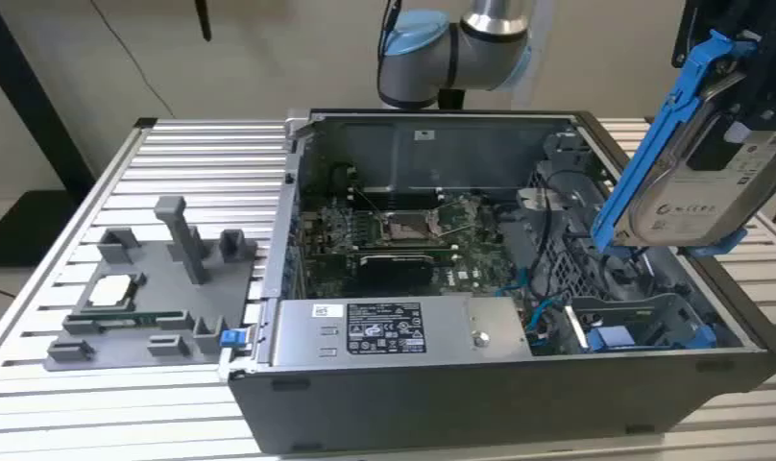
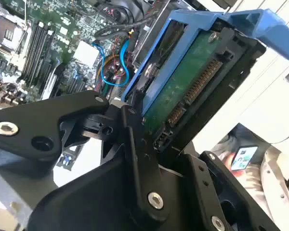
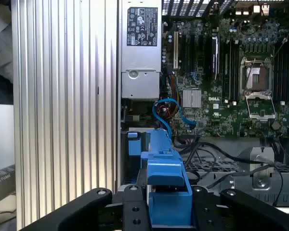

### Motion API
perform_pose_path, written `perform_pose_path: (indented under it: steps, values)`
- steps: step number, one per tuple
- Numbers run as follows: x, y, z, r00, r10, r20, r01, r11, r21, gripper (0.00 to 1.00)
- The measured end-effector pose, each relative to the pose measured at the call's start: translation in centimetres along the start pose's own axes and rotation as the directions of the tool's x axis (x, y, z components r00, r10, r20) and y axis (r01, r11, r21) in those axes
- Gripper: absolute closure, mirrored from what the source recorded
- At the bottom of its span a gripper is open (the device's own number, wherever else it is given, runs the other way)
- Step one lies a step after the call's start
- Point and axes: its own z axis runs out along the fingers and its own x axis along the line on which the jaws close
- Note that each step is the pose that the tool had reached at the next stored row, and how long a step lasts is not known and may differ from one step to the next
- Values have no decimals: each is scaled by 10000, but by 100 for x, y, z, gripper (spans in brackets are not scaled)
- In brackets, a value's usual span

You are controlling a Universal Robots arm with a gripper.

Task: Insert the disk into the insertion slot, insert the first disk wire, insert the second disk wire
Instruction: 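Insert the disk into the insertion slot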

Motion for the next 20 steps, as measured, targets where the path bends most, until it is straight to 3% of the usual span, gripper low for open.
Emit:
perform_pose_path:
  steps: [12, 20]
  values:
    - [0, 0, 6, 10000, 0, -1, 0, 10000, 0, 100]
    - [12, -16, 91, 10000, 0, 0, 0, 10000, 0, 100]
